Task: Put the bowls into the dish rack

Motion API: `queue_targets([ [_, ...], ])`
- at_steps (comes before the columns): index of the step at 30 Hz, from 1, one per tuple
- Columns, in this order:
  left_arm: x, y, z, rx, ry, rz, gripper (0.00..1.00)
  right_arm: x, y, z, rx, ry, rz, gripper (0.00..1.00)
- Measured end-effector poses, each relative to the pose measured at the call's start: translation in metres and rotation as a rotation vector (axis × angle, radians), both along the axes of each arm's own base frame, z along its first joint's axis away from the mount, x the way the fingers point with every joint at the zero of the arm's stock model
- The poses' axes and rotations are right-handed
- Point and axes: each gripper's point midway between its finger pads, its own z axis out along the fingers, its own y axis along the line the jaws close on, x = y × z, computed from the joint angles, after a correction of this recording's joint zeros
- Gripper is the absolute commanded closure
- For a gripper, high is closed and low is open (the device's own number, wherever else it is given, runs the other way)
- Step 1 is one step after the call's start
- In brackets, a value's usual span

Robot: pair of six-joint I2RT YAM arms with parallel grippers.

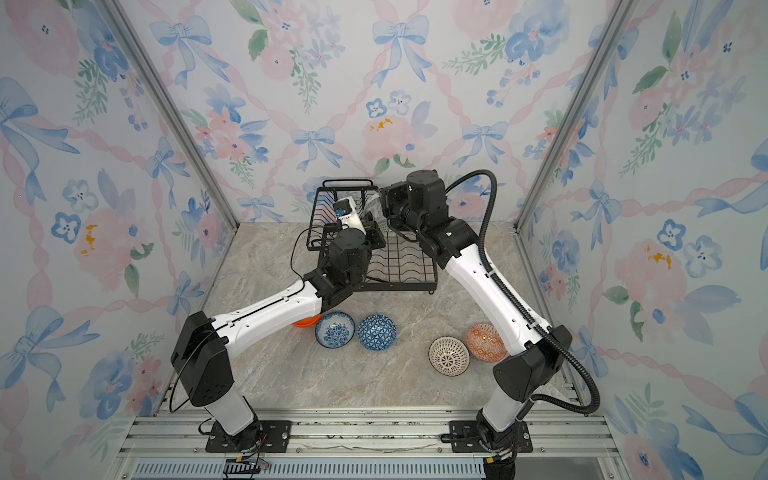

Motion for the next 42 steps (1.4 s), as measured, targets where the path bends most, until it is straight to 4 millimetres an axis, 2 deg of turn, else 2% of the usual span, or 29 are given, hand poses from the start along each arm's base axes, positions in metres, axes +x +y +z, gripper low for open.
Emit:
queue_targets([
  [6,0.000,0.000,0.001,0.010,-0.003,-0.001,0.83,-0.001,0.002,0.002,-0.027,-0.024,0.027,1.00],
  [11,-0.004,-0.004,0.007,0.012,-0.020,-0.017,0.69,0.004,-0.007,0.001,-0.090,-0.057,0.016,1.00],
  [13,-0.006,-0.002,0.011,0.013,-0.025,-0.017,0.54,0.006,-0.009,0.002,-0.109,-0.070,0.013,1.00],
  [15,-0.007,0.000,0.016,0.008,-0.035,-0.016,0.35,0.008,-0.011,0.000,-0.125,-0.078,0.008,1.00],
  [17,-0.011,0.004,0.023,-0.003,-0.048,-0.018,0.10,0.012,-0.015,-0.003,-0.141,-0.088,-0.001,1.00],
  [18,-0.014,0.007,0.026,-0.011,-0.053,-0.018,0.02,0.014,-0.017,-0.005,-0.148,-0.090,-0.006,1.00],
  [24,-0.034,0.029,0.047,-0.055,-0.077,-0.015,0.02,0.025,-0.038,-0.024,-0.241,-0.093,-0.045,1.00],
  [28,-0.044,0.042,0.054,-0.061,-0.059,-0.016,0.02,0.022,-0.054,-0.030,-0.277,-0.126,-0.065,1.00],
  [30,-0.045,0.045,0.051,-0.056,-0.031,-0.021,0.02,0.020,-0.064,-0.032,-0.285,-0.146,-0.079,1.00],
  [37,-0.032,0.053,0.021,0.000,0.110,-0.062,0.02,0.026,-0.092,-0.035,-0.346,-0.222,-0.129,1.00],
  [42,-0.024,0.043,0.014,0.011,0.158,-0.097,0.02,0.036,-0.106,-0.055,-0.351,-0.221,-0.141,1.00],
])
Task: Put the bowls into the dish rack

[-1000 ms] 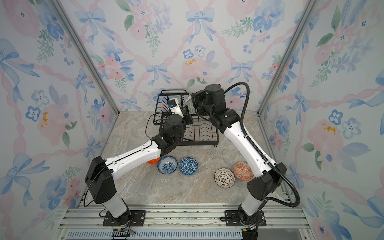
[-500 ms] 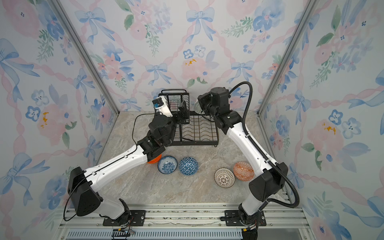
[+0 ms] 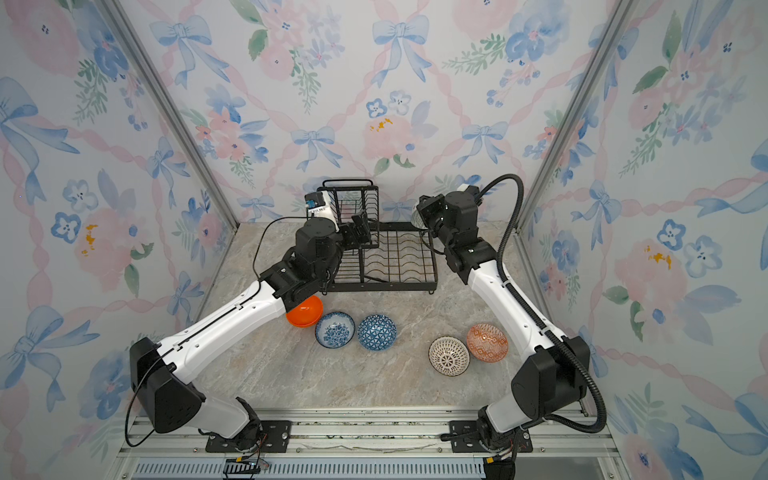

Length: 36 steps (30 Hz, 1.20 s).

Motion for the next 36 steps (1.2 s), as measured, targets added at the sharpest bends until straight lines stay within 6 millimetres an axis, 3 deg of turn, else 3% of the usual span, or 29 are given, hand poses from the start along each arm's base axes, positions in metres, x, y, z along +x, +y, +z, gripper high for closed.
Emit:
queue_targets([
  [5,0.003,-0.016,-0.001,0.027,0.026,-0.067,0.02,0.015,-0.005,-0.010,0.003,-0.026,0.021,1.00],
  [9,0.002,-0.018,0.003,0.064,0.023,-0.098,0.02,0.023,0.003,-0.020,-0.017,-0.047,0.061,1.00],
  [15,0.014,0.012,-0.005,0.065,0.057,-0.072,0.02,0.037,0.022,-0.050,-0.046,-0.040,0.121,1.00],
  [22,0.021,0.049,-0.015,0.030,0.098,-0.047,0.02,0.052,0.052,-0.111,-0.114,0.039,0.171,1.00],
  [27,0.019,0.050,-0.018,0.018,0.112,-0.089,0.02,0.065,0.066,-0.138,-0.143,0.068,0.177,1.00],
  [36,0.016,0.045,-0.028,0.034,0.140,-0.124,0.02,0.096,0.086,-0.158,-0.073,0.039,0.196,1.00],
])
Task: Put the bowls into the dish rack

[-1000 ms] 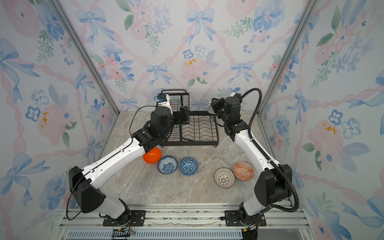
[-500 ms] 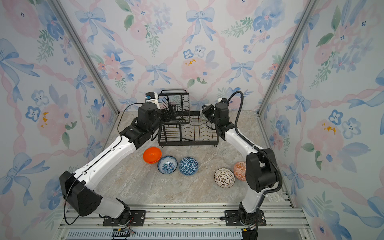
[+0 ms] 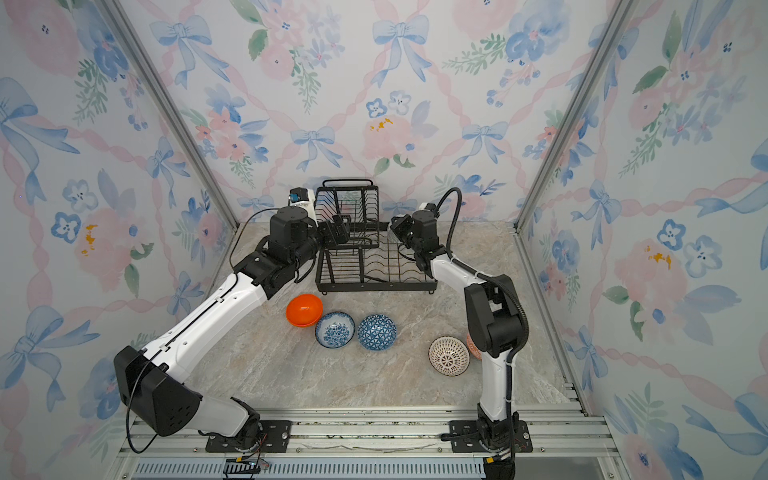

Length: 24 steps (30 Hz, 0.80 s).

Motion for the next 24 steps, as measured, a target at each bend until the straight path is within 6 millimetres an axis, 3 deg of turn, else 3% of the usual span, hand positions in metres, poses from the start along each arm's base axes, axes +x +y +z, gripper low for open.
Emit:
queue_targets([
  [24,0.008,-0.018,-0.025,0.010,0.061,-0.066,0.02,0.040,0.048,-0.036,0.139,-0.004,0.011,1.00],
])
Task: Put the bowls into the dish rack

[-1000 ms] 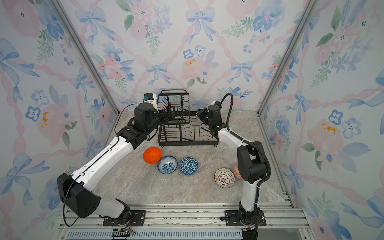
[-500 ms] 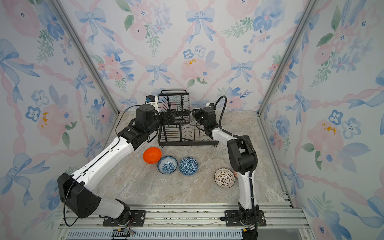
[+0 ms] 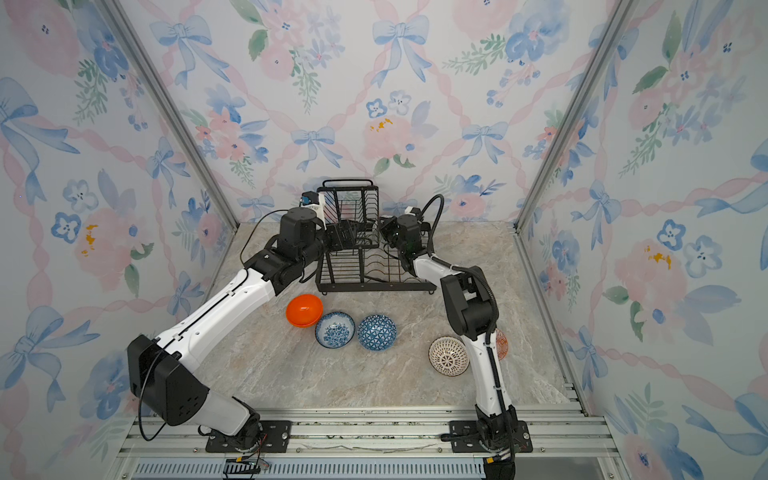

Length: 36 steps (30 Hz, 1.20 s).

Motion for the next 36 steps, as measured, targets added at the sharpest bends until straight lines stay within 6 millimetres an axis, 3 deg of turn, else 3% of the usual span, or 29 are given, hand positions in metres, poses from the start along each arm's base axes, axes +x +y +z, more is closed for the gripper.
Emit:
queue_targets([
  [8,0.000,0.000,0.000,0.002,-0.002,-0.001,0.02,0.004,0.027,0.000,0.012,-0.027,0.028,1.00],
  [18,0.000,0.000,0.000,0.009,-0.005,-0.003,0.02,0.012,0.033,-0.034,0.022,-0.008,0.016,1.00],
  [30,0.000,0.000,0.000,0.010,-0.005,-0.003,0.02,0.017,0.032,-0.018,0.056,-0.080,0.004,1.00],
  [36,0.001,0.002,-0.001,0.011,-0.002,0.000,0.02,0.020,0.031,-0.030,0.057,-0.087,-0.011,1.00],
])
